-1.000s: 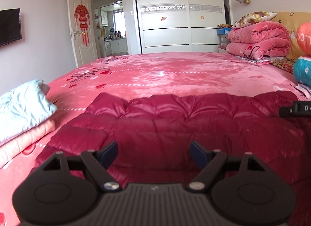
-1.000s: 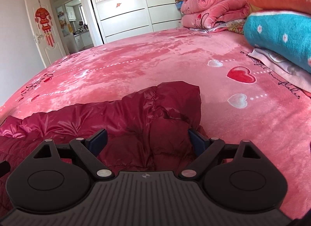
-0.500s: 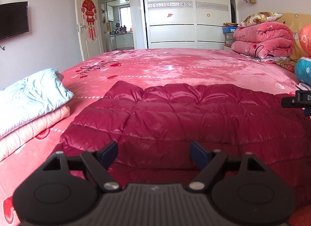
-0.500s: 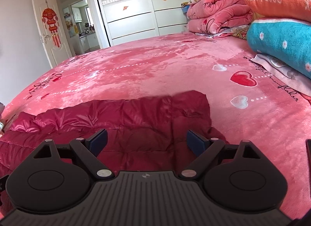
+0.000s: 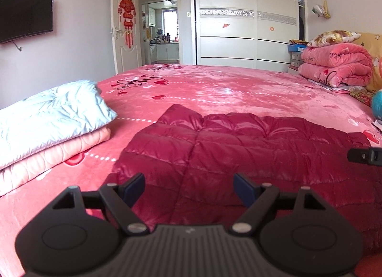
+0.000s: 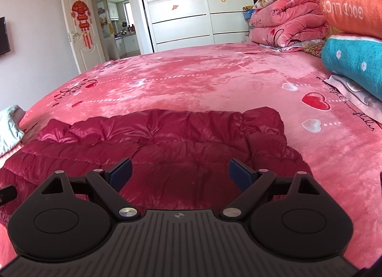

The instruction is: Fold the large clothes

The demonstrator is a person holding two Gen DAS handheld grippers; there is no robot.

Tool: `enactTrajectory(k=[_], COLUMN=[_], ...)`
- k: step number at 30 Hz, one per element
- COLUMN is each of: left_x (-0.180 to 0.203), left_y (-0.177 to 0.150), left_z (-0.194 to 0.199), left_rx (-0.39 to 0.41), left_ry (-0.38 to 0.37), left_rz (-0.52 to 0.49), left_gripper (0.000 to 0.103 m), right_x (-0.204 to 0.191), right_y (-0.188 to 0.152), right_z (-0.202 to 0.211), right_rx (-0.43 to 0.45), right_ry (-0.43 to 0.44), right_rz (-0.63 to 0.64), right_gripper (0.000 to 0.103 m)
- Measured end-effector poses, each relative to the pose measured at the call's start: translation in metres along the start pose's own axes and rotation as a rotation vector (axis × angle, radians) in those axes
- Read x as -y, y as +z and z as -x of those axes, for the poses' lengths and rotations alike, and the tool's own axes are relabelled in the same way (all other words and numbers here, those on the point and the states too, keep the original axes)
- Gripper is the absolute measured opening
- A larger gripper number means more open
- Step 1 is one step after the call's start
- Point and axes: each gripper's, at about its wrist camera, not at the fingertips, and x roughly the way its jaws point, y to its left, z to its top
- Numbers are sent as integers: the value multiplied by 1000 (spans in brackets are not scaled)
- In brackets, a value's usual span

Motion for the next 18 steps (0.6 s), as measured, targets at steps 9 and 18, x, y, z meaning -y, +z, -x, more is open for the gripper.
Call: enactTrajectory(k=[9, 18], left_x=[-52, -108], left_y=[-2, -15], left_z=[5, 0], left_rx=[-15, -83], left_ry=[80, 84], left_rz=[118, 307], left_gripper=[81, 81], right_x=[-1, -22], right_y=[-10, -37], right_z=[16, 36], right_rx=[-74, -175], right_ry=[75, 163], right_rz=[-27, 17], right_gripper=[103, 103])
